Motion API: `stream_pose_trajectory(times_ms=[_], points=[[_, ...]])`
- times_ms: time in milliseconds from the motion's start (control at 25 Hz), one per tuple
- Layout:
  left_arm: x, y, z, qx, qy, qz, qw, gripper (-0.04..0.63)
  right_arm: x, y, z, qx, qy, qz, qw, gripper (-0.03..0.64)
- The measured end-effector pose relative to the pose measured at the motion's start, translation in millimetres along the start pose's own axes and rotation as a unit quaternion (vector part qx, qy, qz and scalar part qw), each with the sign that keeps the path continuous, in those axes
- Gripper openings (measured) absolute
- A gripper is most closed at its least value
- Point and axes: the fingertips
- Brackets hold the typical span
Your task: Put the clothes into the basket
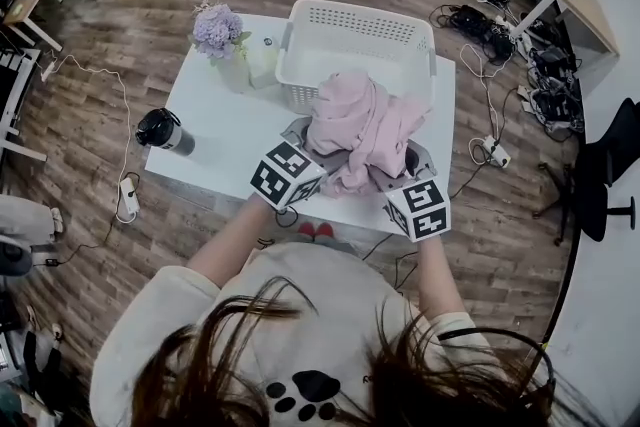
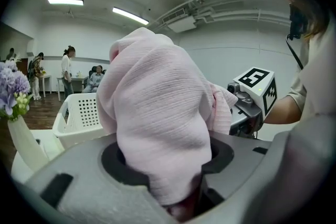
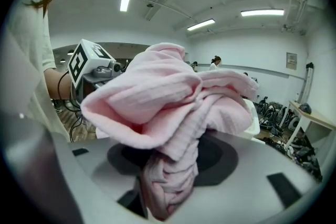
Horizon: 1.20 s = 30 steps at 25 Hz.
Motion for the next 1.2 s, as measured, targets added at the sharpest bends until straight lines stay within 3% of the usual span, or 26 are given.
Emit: stream_pose_trajectory(times_ms=[360, 1200], points=[[-10, -58, -15, 0.067, -0.028, 0.021, 0.9971, 0.247, 13, -58, -17, 0.038, 0.026, -0.047, 0.998, 0.232], [-88, -174, 16, 0.15, -0.073, 0.062, 0.9841, 0.247, 101, -170, 2, 0.098, 0.077, -0.095, 0.988, 0.232]])
Point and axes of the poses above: the fingertips, and each gripper's own axes: z forward along the fingers, x to its right, y out of its underside, and after that the axes turned 10 degrees about -y, right-handed
